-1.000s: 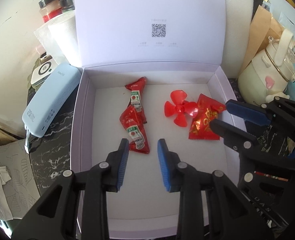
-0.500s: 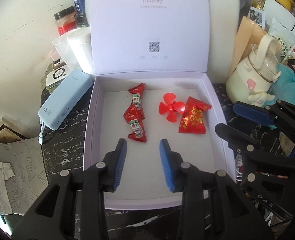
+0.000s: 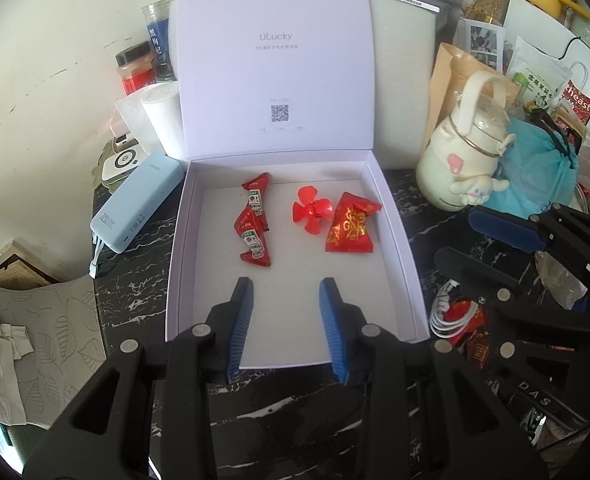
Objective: Organize objects
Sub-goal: 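Withdraw both open tools from the box back toward the candy pile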
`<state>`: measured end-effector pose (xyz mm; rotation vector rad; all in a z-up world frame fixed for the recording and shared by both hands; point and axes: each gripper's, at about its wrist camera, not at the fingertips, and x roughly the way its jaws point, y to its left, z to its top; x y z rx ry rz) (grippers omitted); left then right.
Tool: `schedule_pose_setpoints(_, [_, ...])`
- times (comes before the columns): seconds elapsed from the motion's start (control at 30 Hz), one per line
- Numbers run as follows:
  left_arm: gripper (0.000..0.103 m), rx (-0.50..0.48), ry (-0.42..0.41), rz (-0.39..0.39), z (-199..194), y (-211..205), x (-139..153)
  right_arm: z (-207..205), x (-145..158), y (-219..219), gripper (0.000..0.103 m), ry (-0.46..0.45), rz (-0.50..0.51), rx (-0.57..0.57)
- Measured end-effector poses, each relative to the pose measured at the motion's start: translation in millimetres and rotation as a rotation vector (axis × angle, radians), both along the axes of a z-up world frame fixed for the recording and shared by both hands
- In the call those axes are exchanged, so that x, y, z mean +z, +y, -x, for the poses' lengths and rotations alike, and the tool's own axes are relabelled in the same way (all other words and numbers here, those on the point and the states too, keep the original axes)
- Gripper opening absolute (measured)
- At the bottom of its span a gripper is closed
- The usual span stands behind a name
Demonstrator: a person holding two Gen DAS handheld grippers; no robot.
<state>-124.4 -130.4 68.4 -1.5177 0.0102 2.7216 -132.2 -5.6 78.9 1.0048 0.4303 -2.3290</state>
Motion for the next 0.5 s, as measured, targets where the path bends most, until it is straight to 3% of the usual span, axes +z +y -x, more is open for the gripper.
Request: schedule_pose_setpoints(0.5, [0.033, -0.050, 0.038, 0.009, -47, 37, 19, -51, 21, 40, 0.040, 0.056, 0.017, -0.026])
